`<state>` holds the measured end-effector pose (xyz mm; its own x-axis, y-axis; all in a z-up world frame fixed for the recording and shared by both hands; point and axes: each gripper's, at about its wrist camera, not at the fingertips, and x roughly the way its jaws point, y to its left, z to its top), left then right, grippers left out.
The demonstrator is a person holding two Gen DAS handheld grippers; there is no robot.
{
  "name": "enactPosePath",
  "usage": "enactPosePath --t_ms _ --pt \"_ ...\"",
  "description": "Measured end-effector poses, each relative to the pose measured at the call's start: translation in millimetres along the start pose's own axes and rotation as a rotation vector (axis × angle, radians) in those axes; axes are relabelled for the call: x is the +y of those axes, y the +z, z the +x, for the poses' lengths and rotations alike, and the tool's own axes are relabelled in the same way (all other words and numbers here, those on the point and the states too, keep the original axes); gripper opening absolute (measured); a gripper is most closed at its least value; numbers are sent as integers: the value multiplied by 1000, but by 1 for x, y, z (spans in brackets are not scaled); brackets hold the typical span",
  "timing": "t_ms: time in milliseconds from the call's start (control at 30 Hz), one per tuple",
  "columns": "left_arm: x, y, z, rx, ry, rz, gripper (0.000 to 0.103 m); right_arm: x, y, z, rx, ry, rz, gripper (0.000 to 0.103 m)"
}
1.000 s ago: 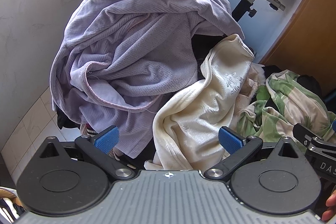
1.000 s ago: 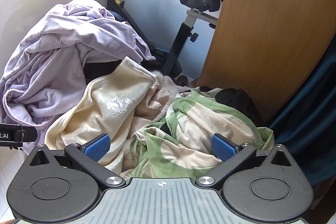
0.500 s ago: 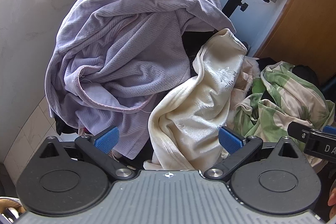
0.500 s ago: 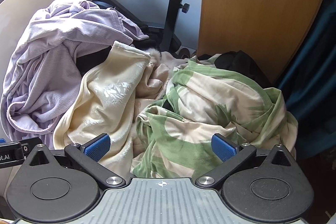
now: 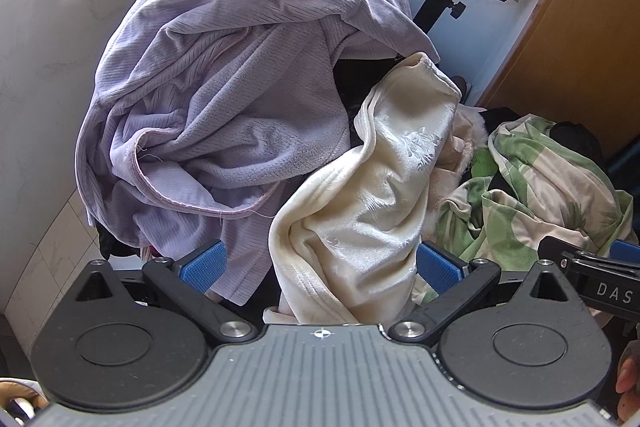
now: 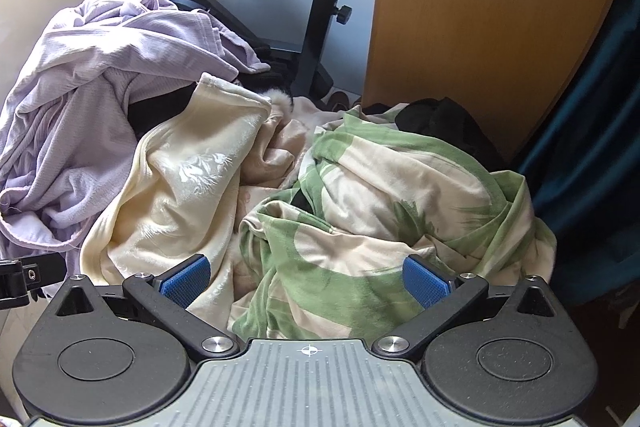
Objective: Fold clothes
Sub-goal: 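Move both tools toward the clothes pile, fingers open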
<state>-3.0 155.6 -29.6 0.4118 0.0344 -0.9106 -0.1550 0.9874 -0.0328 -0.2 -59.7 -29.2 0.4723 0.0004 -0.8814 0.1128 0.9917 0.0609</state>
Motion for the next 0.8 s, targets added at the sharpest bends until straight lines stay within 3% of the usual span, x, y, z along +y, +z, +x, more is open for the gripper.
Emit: enactPosePath --t_ms 500,800 --pt "-15 10 14 32 19 -12 103 -16 13 16 5 12 -7 102" --pt "-18 17 20 0 77 -22 103 -27 27 38 17 16 -7 102"
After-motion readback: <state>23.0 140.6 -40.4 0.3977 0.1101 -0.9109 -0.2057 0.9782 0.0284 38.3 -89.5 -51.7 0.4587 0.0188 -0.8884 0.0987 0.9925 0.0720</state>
